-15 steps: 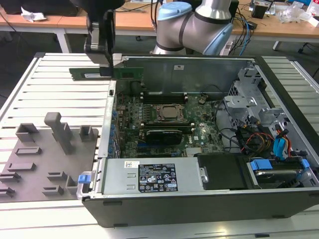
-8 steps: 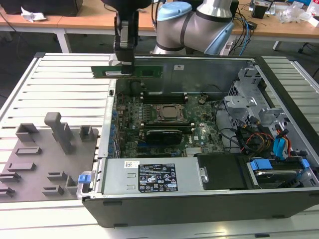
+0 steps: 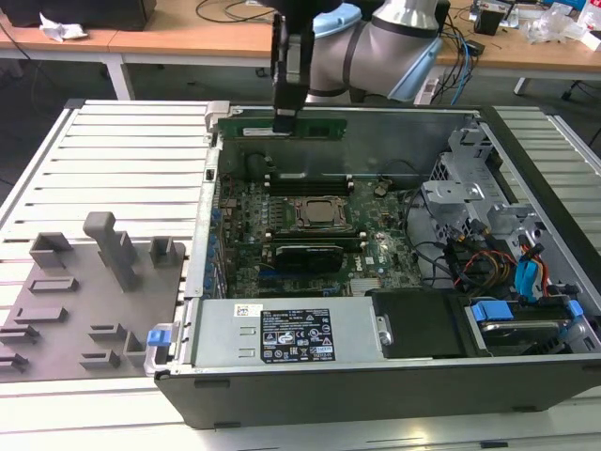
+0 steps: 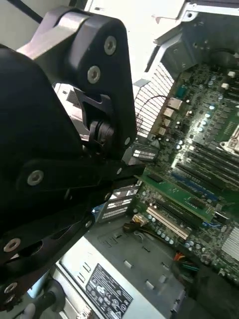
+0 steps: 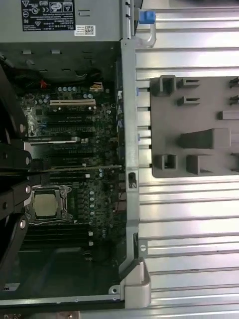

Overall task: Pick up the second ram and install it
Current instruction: 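Pick up the second ram and move it above second insertion slot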

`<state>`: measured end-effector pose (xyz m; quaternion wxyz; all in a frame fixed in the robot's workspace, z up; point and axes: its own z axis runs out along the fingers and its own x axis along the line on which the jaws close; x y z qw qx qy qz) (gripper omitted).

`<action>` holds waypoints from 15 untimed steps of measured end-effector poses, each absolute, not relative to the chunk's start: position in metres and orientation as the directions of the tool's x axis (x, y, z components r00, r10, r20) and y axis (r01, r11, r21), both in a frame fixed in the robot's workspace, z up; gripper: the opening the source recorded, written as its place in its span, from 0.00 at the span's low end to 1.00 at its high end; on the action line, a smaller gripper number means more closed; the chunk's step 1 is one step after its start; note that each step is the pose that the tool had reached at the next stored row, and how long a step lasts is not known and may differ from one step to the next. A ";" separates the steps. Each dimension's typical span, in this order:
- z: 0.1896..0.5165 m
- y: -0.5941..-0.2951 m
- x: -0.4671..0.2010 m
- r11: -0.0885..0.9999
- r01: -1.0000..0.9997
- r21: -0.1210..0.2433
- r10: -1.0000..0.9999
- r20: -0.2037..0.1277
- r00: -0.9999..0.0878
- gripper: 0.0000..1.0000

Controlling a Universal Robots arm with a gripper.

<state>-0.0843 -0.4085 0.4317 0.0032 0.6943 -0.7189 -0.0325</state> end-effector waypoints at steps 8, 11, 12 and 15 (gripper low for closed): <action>0.431 -0.396 -0.034 0.034 -0.998 0.054 -0.999 -0.039 -0.036 0.13; 0.430 -0.393 -0.015 0.034 -0.998 0.056 -0.999 -0.039 -0.036 0.13; 0.430 -0.392 -0.011 0.034 -0.998 0.056 -0.999 -0.039 -0.036 0.13; 0.429 -0.390 -0.001 0.034 -0.998 0.058 -0.999 -0.039 -0.036 0.13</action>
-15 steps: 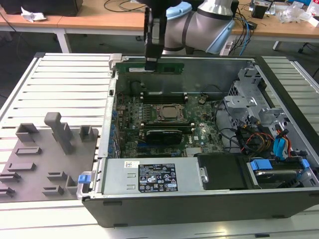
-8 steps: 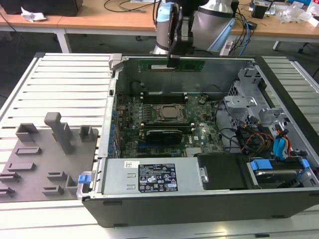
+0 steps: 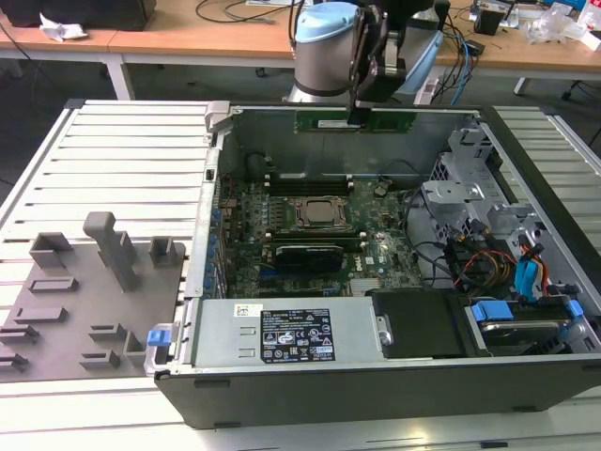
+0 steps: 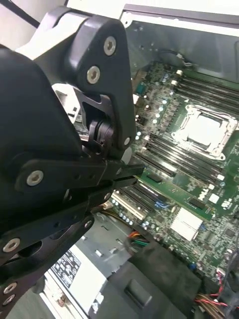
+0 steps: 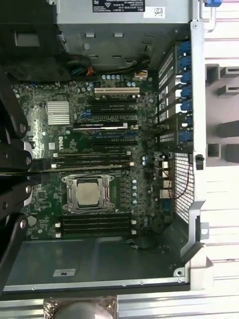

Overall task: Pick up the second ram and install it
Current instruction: 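Pick up the second ram and move it above second insertion slot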

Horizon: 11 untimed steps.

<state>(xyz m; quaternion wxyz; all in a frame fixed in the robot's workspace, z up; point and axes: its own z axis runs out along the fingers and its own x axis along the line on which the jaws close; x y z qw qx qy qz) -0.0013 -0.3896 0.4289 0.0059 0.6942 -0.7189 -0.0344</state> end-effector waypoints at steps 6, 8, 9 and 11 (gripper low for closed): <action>0.427 -0.388 0.000 0.033 -0.998 0.058 -0.998 -0.052 -0.036 0.13; 0.423 -0.388 -0.001 0.033 -0.998 0.058 -0.998 -0.052 -0.036 0.13; 0.421 -0.388 -0.001 0.033 -0.998 0.058 -0.998 -0.052 -0.036 0.13; 0.415 -0.388 -0.001 0.033 -0.998 0.058 -0.998 -0.052 -0.036 0.13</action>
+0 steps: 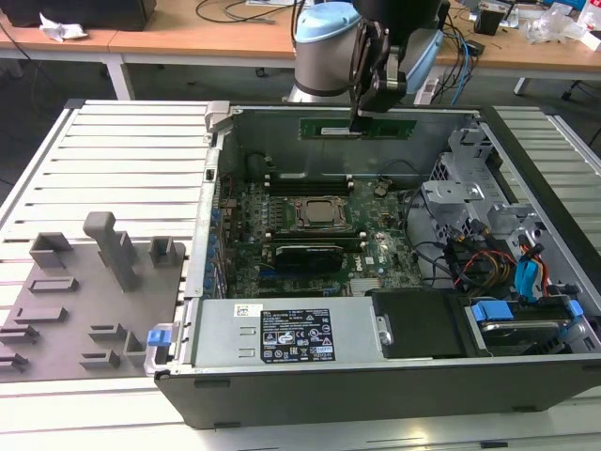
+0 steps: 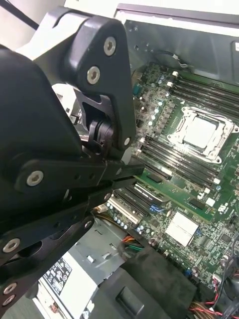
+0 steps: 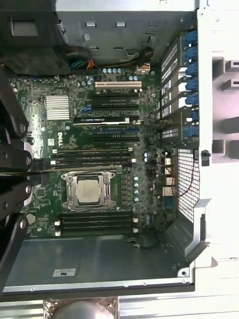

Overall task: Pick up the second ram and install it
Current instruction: 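Pick up the second ram and move it above second insertion slot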

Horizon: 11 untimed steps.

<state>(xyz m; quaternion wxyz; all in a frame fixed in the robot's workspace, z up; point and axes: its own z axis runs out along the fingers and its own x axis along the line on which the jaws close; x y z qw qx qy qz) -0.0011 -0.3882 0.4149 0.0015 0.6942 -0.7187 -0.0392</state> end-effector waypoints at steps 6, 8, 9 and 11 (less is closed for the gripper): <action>0.400 -0.388 -0.001 0.033 -0.998 0.058 -0.998 -0.052 -0.036 0.13; 0.397 -0.388 -0.001 0.033 -0.998 0.058 -0.998 -0.052 -0.036 0.13; 0.395 -0.388 -0.001 0.033 -0.998 0.058 -0.998 -0.052 -0.036 0.13; 0.392 -0.388 -0.001 0.033 -0.998 0.058 -0.998 -0.052 -0.036 0.13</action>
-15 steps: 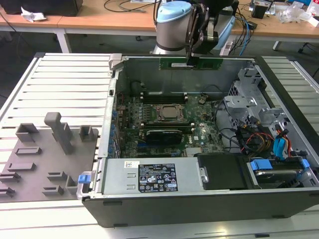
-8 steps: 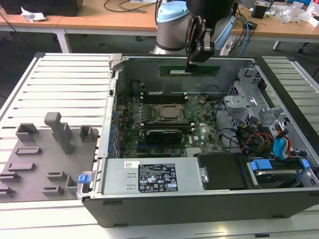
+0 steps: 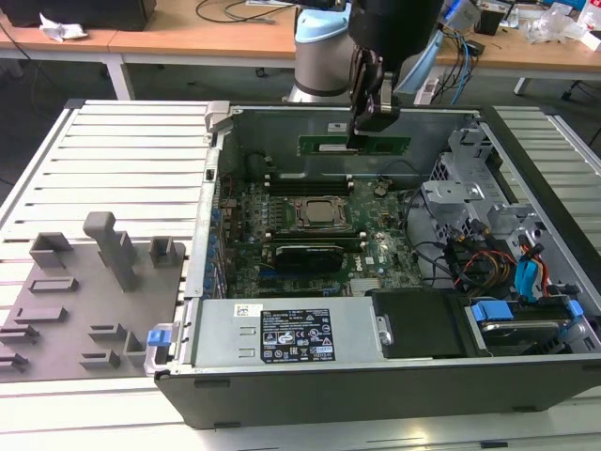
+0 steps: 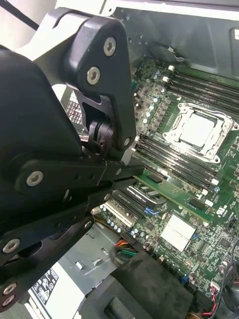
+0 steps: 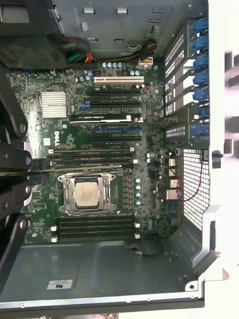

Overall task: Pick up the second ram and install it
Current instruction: 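Pick up the second ram and move it above second insertion slot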

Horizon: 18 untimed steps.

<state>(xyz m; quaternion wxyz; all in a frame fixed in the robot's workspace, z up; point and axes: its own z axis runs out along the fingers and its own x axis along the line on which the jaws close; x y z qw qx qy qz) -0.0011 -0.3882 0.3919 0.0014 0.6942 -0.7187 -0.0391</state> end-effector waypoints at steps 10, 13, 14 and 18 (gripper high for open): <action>0.375 -0.388 -0.001 0.033 -0.998 0.058 -0.998 -0.052 -0.036 0.13; 0.372 -0.388 -0.001 0.033 -0.998 0.058 -0.998 -0.052 -0.036 0.13; 0.370 -0.388 -0.001 0.033 -0.998 0.058 -0.998 -0.052 -0.036 0.13; 0.364 -0.388 -0.001 0.033 -0.998 0.058 -0.998 -0.052 -0.036 0.13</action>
